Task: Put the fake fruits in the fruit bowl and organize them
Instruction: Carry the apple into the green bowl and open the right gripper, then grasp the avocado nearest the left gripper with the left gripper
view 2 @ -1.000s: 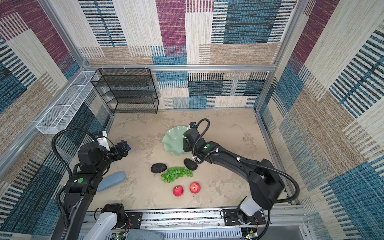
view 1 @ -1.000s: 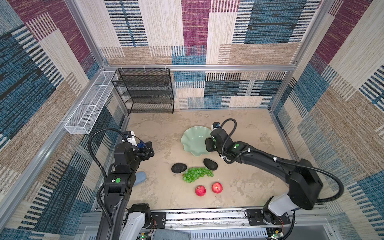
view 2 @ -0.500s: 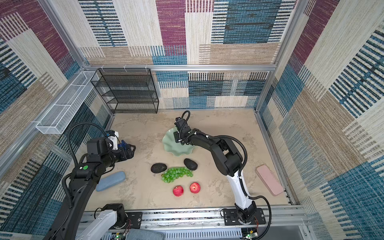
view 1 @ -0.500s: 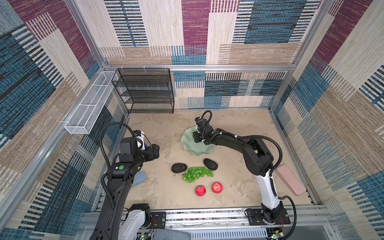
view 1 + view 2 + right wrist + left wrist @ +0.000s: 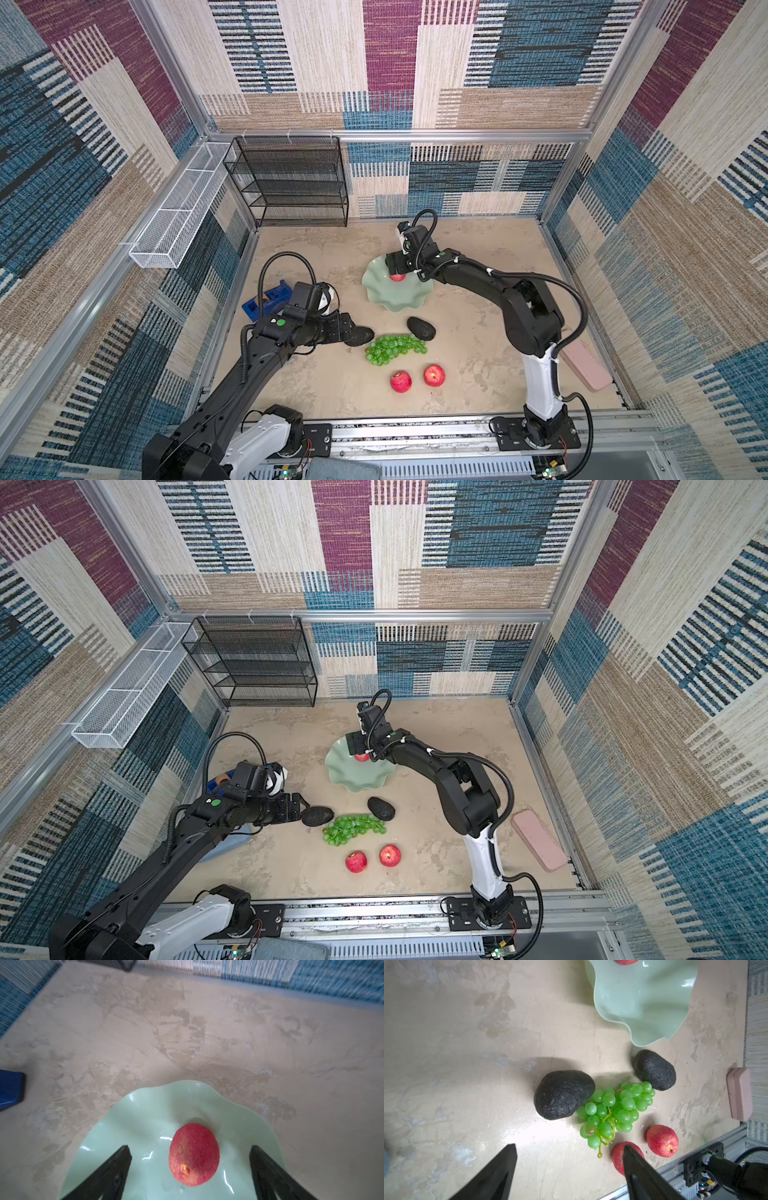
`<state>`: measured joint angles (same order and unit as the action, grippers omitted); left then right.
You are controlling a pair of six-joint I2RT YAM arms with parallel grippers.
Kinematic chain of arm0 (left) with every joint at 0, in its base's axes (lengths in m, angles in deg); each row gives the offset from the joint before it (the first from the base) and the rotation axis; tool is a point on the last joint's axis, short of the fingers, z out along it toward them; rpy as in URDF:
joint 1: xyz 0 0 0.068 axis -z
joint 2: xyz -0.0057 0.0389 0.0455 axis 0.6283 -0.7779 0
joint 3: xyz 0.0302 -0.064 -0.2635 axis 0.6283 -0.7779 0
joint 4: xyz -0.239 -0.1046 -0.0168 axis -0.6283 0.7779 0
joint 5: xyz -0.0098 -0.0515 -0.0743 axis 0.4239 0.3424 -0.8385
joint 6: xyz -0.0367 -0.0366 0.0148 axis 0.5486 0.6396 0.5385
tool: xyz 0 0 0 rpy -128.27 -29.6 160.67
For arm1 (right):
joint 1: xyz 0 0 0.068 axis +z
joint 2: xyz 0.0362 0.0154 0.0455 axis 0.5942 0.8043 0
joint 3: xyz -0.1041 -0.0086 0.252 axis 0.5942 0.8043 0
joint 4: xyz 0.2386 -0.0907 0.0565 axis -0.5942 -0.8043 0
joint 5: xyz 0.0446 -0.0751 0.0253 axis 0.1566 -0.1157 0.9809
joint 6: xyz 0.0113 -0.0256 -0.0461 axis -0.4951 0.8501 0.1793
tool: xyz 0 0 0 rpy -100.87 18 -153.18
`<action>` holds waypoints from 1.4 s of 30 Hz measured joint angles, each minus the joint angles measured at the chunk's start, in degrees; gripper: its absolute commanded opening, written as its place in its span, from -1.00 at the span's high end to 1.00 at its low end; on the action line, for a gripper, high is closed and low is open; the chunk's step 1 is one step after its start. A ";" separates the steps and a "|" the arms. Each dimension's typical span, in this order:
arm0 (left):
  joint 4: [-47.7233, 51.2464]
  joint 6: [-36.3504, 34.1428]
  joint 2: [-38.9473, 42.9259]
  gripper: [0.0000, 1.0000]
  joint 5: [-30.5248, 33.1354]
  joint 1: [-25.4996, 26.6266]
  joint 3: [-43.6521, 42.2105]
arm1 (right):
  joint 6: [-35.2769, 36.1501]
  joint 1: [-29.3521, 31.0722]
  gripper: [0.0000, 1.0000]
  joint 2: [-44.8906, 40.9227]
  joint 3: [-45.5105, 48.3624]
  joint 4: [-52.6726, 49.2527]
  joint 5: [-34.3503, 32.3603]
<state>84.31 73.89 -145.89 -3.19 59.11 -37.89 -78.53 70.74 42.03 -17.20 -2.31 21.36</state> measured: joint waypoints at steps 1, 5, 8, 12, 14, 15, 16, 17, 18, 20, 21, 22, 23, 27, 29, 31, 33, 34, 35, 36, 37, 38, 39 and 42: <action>0.07 0.96 -0.35 -0.68 1.44 1.42 -0.33 | 0.44 -0.20 -1.00 -2.84 2.34 1.49 0.04; 0.07 5.33 -0.66 -0.71 4.59 6.36 -1.68 | 0.70 -0.26 -1.00 -13.11 12.15 6.51 1.33; -1.03 9.55 0.11 -0.72 7.41 8.20 -3.54 | 0.81 -0.22 -0.99 -18.47 18.25 8.48 2.03; -4.92 15.43 1.18 -0.72 10.25 10.03 -6.71 | 0.72 -0.24 -1.00 -23.41 24.35 9.62 1.95; -7.85 18.25 1.09 -0.72 11.26 10.64 -8.31 | 0.55 -0.24 -1.00 -25.14 26.69 9.84 1.36; -9.11 19.37 0.74 -0.72 11.76 10.82 -8.76 | 0.46 -0.24 -1.00 -25.73 27.54 9.90 1.22; -10.86 20.44 0.09 -0.72 12.00 11.08 -9.20 | 0.22 -0.24 -1.00 -26.25 28.33 9.90 0.94; -12.46 21.33 -0.76 -0.72 12.52 11.34 -9.38 | 0.07 -0.28 -1.00 -26.67 28.89 9.86 0.92; -13.66 22.03 -1.60 -0.72 13.09 11.63 -9.38 | -0.09 -0.28 -1.00 -26.99 29.31 9.88 0.90; -16.44 24.20 -3.67 -0.73 13.53 12.24 -9.31 | -0.11 -0.28 -1.00 -27.76 29.97 9.86 0.55; -17.27 24.57 -4.59 -0.74 13.73 12.33 -9.22 | -0.20 -0.28 -1.00 -28.09 30.16 9.99 0.44; -18.12 25.14 -5.73 -0.74 14.21 12.52 -9.05 | -0.31 -0.33 -1.00 -28.44 30.36 10.01 0.31; -18.97 25.46 -6.84 -0.74 14.45 12.57 -8.83 | -0.31 -0.42 -1.00 -28.74 30.49 10.03 -0.04; -20.98 25.88 -11.41 -0.74 14.62 12.61 -7.61 | -0.26 -0.66 -1.00 -29.59 30.75 10.19 -0.50; -21.68 25.99 -13.49 -0.74 14.60 12.61 -7.04 | -0.26 -0.90 -1.00 -30.01 31.21 10.27 -0.50; -21.77 25.99 -15.28 -0.75 14.69 12.61 -6.40 | -0.26 -0.96 -1.00 -30.16 31.61 10.27 -0.50; -21.79 25.94 -16.92 -0.75 14.91 12.61 -5.70 | -0.26 -1.18 -1.00 -30.18 31.80 10.27 -0.50; -21.81 25.92 -17.81 -0.75 15.10 12.61 -5.38 | -0.26 -1.31 -1.00 -30.18 31.85 10.29 -0.48; -21.81 25.70 -18.62 -0.74 15.21 12.61 -5.07 | -0.26 -1.38 -1.00 -30.21 31.98 10.40 -0.46; -21.79 25.68 -19.45 -0.73 15.32 12.61 -4.70 | -0.26 -1.46 -1.00 -30.21 32.11 10.54 -0.46; -21.79 25.51 -20.33 -0.72 15.52 12.61 -4.17 | -0.24 -1.64 -1.00 -30.21 32.22 10.54 -0.42; -21.81 25.44 -21.09 -0.70 15.89 12.61 -3.65 | -0.24 -1.64 -0.99 -30.21 32.35 10.62 -0.39; -21.86 25.29 -21.92 -0.68 16.13 12.61 -3.06 | -0.22 -1.73 -1.00 -30.25 32.44 10.67 -0.39; -21.88 24.63 -23.93 -0.53 16.48 12.55 -1.49 | 0.17 -2.01 -1.00 -30.56 32.76 10.78 -0.28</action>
<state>62.43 98.52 -169.82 13.29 71.66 -39.37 -78.36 68.73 11.48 15.57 8.47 21.08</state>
